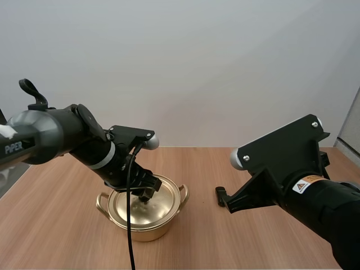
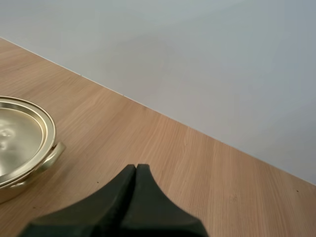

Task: Open the pot, put the car inside, and close it

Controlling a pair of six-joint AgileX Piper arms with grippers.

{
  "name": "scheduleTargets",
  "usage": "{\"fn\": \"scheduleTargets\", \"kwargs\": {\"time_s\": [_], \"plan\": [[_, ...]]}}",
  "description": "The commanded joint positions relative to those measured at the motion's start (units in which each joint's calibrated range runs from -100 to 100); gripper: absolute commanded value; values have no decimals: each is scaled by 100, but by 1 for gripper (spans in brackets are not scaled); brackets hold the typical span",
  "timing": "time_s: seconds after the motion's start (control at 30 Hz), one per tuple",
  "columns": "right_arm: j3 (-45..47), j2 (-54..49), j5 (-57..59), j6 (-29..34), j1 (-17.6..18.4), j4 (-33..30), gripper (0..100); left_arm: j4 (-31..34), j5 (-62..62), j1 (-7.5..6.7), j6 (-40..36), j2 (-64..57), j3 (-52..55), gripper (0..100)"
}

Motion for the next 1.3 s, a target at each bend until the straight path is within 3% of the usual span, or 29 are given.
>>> {"fn": "scheduleTargets", "kwargs": {"time_s": [0.0,0.07,0.13,0.23,0.43,0.67,0.7,0.83,0.9,1.1,1.27], "plan": [[-1,-1,31,2,-3,-1,0,4,-83,3,60,189,4,78],[-1,-1,54,2,-3,-1,0,-8,-182,3,109,364,4,73],[-1,-1,58,-35,-3,-1,0,-8,-345,3,120,449,4,56],[-1,-1,75,-34,-3,-1,0,-8,-374,3,304,448,4,0],[124,266,14,24,-3,216,0,-169,-188,3,336,55,-378,0],[-126,2061,-712,24,-3,298,0,-760,197,3,59,-1269,-1323,0],[-212,2419,-753,24,-3,333,6,-773,197,3,-41,-1513,-1467,0],[-680,3810,-931,33,-3,617,58,-785,197,3,-249,-2415,-1940,0],[-922,4525,-1008,47,-3,639,75,-760,197,42,-315,-2765,-2110,0],[-1466,6228,-1015,77,-3,712,76,-755,228,334,-584,-3380,-2500,0],[-1750,7037,-1065,14,-3,905,76,-862,346,505,-595,-3416,-2639,0]]}}
